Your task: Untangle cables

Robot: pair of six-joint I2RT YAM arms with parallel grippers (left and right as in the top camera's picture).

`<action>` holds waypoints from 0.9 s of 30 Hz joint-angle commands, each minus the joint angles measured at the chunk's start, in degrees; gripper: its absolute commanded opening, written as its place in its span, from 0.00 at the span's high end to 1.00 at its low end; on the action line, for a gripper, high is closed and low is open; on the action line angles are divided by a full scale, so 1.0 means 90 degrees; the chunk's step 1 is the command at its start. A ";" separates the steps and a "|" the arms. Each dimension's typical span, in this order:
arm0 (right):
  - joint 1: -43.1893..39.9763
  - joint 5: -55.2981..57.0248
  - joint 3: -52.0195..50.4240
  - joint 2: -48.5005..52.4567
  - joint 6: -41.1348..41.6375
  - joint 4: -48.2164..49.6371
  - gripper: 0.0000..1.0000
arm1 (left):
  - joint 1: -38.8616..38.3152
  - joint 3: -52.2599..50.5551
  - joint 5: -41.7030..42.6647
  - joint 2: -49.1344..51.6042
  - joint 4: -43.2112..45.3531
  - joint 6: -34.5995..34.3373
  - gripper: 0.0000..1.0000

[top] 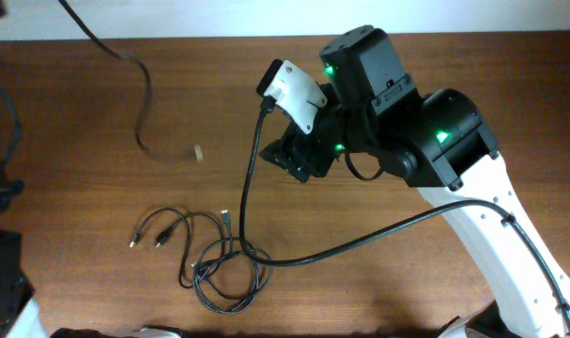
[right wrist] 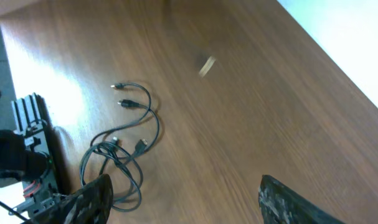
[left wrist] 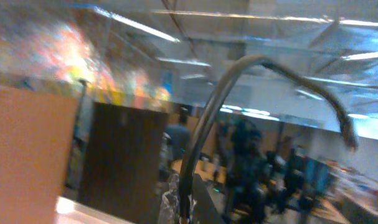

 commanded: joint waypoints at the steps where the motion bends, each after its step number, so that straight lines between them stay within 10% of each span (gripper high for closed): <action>1: 0.0012 0.0595 0.0041 -0.0287 0.0073 -0.0007 0.26 | 0.0029 0.0046 0.0148 0.0403 -0.0413 0.0673 1.00; 7: 0.0012 0.2875 0.0719 -0.2735 0.1409 -0.0408 0.26 | -0.0282 0.0041 0.4279 0.2567 -0.0593 -0.1333 1.00; 11: 0.0012 0.3310 0.0775 -0.3570 0.1671 -0.0974 0.24 | -0.1880 0.0041 0.6713 0.3364 0.1069 -0.2055 1.00; 13: 0.0012 0.3327 0.0763 -0.3512 0.1671 -0.1146 0.24 | -0.2465 0.0041 0.7011 0.3364 0.1654 -0.2429 1.00; 17: 0.0012 0.3436 0.0765 -0.3497 0.1676 -0.1377 0.24 | -0.2829 0.0039 0.6050 0.3759 -0.0228 -0.1698 1.00; 18: 0.0012 0.3439 0.0763 -0.3497 0.1698 -0.1413 0.17 | -0.2829 0.0039 0.5739 0.4051 -0.0758 -0.1705 0.01; 20: 0.0012 0.3441 0.0763 -0.3495 0.1715 -0.1494 0.03 | -0.2696 0.0061 0.5527 0.4017 -0.0923 -0.1702 0.01; 27: 0.0012 0.5617 0.0155 -0.2584 0.2839 -0.1617 0.01 | -0.2210 0.0151 0.2674 0.1999 -0.2603 -0.1105 0.01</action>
